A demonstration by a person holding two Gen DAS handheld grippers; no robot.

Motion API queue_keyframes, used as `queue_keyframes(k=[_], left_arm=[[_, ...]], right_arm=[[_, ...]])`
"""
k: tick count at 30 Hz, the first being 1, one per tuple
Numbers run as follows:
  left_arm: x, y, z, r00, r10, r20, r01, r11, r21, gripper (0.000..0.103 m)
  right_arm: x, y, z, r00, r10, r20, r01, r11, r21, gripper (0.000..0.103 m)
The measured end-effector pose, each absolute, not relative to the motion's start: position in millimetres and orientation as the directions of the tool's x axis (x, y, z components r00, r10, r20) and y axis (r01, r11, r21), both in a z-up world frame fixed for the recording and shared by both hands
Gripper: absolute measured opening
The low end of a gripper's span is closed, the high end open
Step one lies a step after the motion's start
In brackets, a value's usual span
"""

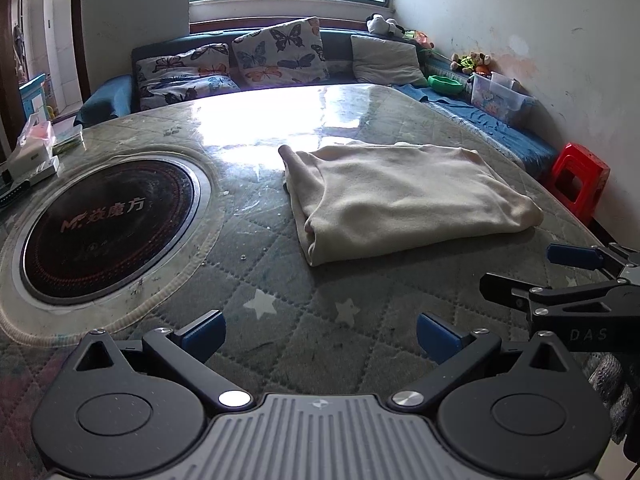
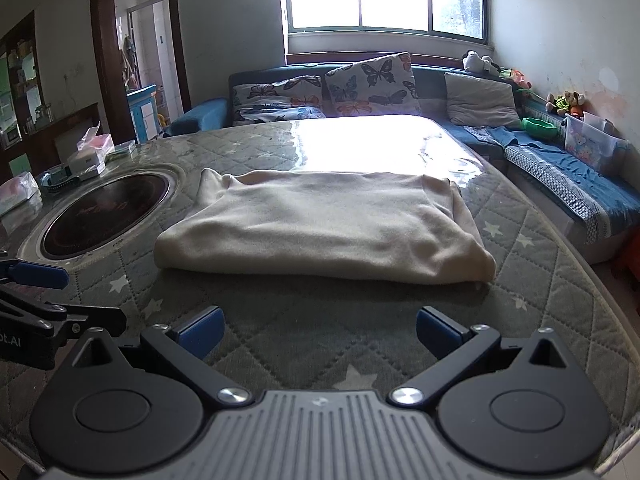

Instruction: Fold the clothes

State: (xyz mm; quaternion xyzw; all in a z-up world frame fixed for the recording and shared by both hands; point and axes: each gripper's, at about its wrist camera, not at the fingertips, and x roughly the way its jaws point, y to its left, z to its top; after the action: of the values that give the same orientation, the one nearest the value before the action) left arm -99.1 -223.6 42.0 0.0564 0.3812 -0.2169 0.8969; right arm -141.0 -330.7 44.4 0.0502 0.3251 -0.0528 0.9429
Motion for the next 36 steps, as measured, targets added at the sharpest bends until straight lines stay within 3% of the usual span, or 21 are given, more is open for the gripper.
queue_keyframes(k=[12, 28, 36], left_arm=[[-76, -229, 42, 0.610, -0.348, -0.712, 0.439, 0.896, -0.062, 0.103], [-45, -223, 23, 0.602, -0.295, -0.742, 0.399, 0.916, -0.041, 0.103], [-45, -228, 23, 0.599, -0.292, -0.745, 0.396, 0.917, -0.040, 0.103]], right_arm=[[-118, -338, 45, 0.785, -0.061, -0.616, 0.125, 0.990, 0.060, 0.103], [-97, -400, 27, 0.708, -0.234, -0.666, 0.345, 0.938, 0.036, 0.103], [-100, -396, 29, 0.720, -0.212, -0.661, 0.313, 0.949, 0.037, 0.103]])
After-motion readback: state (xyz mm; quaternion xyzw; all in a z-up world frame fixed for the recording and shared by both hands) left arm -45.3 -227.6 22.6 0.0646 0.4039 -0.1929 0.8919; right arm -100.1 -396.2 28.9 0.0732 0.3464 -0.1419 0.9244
